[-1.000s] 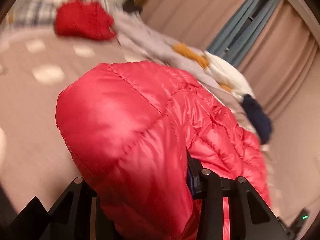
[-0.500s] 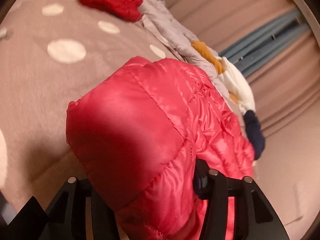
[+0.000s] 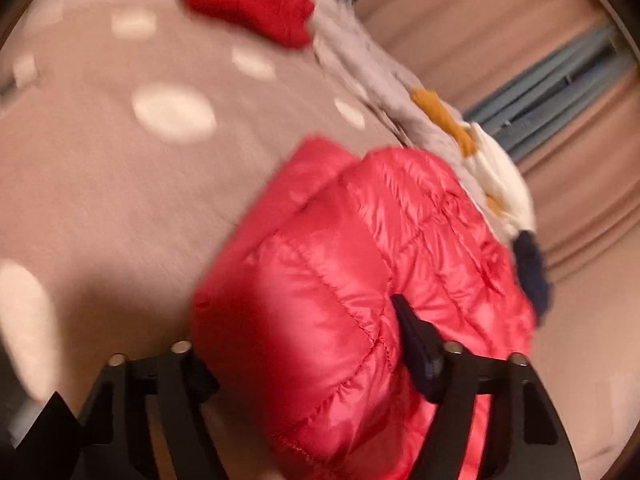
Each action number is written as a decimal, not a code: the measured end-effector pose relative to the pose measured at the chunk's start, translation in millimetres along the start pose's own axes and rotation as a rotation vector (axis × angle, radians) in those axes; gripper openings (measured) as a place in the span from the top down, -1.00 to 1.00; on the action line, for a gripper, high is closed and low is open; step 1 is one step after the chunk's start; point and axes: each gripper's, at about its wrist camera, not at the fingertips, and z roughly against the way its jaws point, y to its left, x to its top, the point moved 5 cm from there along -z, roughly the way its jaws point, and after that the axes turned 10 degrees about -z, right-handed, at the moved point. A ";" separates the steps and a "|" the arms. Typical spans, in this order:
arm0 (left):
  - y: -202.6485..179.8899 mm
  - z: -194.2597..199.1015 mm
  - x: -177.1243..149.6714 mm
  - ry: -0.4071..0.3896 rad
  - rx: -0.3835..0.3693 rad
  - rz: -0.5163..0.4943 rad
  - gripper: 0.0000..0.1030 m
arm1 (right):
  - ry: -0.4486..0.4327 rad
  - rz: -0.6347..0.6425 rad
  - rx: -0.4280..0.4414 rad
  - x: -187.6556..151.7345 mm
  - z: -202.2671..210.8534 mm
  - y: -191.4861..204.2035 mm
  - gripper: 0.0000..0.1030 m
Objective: Fold large clothes
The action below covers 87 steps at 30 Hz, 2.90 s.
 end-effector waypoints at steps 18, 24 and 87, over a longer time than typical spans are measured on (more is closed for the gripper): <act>-168.9 74.3 -31.7 -0.141 -0.473 -0.497 0.35 | -0.020 0.017 -0.035 -10.7 2.5 9.3 -0.40; -224.3 34.2 -109.9 0.129 -0.670 -0.615 0.22 | 0.008 -0.049 0.082 -4.7 10.3 -7.6 -0.31; -147.0 -9.9 -33.7 -0.007 -0.068 -0.399 -0.15 | -0.050 -0.132 -0.025 12.4 60.9 -40.0 -0.35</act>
